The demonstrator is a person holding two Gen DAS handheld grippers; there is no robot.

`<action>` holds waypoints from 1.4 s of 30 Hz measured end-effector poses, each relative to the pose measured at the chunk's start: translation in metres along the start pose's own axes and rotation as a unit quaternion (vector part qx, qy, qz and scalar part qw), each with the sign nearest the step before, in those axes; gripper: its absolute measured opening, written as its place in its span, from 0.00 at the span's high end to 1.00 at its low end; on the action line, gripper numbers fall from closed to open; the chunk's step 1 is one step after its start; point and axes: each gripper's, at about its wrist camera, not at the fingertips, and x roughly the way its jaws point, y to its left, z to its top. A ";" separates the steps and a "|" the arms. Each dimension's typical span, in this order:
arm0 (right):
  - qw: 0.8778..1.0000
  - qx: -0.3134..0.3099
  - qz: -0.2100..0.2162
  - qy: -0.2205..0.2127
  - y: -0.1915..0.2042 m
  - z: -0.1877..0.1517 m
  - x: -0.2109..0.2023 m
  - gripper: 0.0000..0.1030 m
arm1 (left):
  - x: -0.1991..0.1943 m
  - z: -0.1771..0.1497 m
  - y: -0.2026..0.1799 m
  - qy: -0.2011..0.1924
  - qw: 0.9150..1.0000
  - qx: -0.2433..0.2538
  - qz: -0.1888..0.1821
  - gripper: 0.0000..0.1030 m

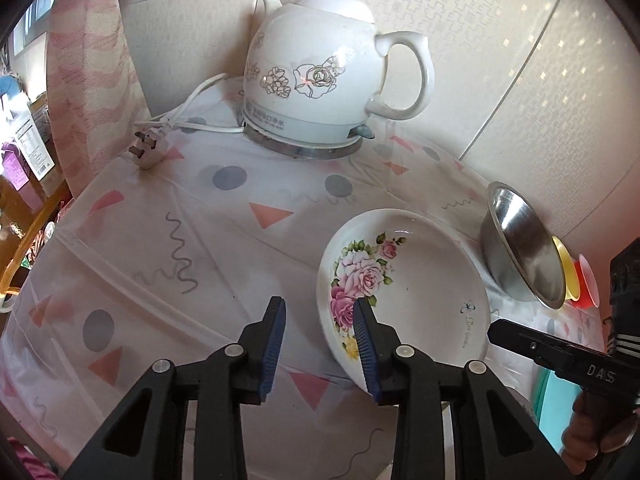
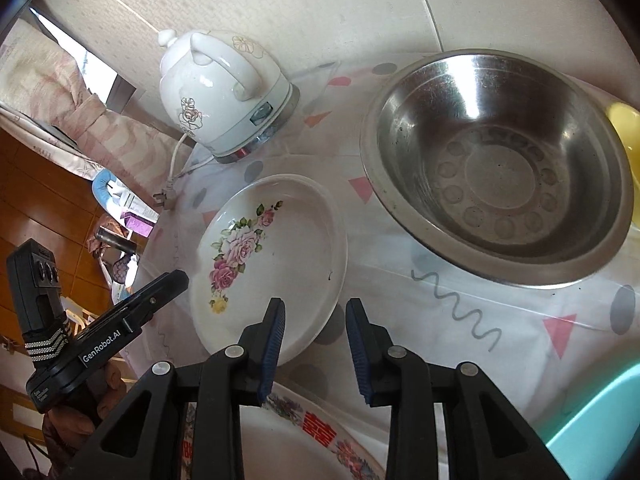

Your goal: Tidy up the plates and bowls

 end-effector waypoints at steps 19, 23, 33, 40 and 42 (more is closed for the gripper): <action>1.000 0.001 -0.020 -0.002 0.005 0.020 0.014 0.81 | 0.028 0.008 -0.012 0.014 0.999 0.028 -0.027 0.80; 0.999 -0.004 -0.031 0.005 0.006 0.020 0.019 0.81 | 0.032 0.006 -0.011 0.024 0.999 0.021 -0.028 0.80; 0.999 0.015 -0.031 0.008 -0.003 0.022 0.030 0.81 | 0.042 0.008 -0.016 0.029 0.999 0.026 -0.008 0.79; 0.999 -0.020 -0.017 -0.026 0.010 0.021 0.000 0.81 | 0.011 0.009 -0.025 -0.014 0.999 0.047 -0.016 0.77; 0.999 -0.024 -0.013 -0.032 0.011 0.020 -0.007 0.81 | 0.004 0.008 -0.026 -0.019 0.999 0.045 -0.020 0.77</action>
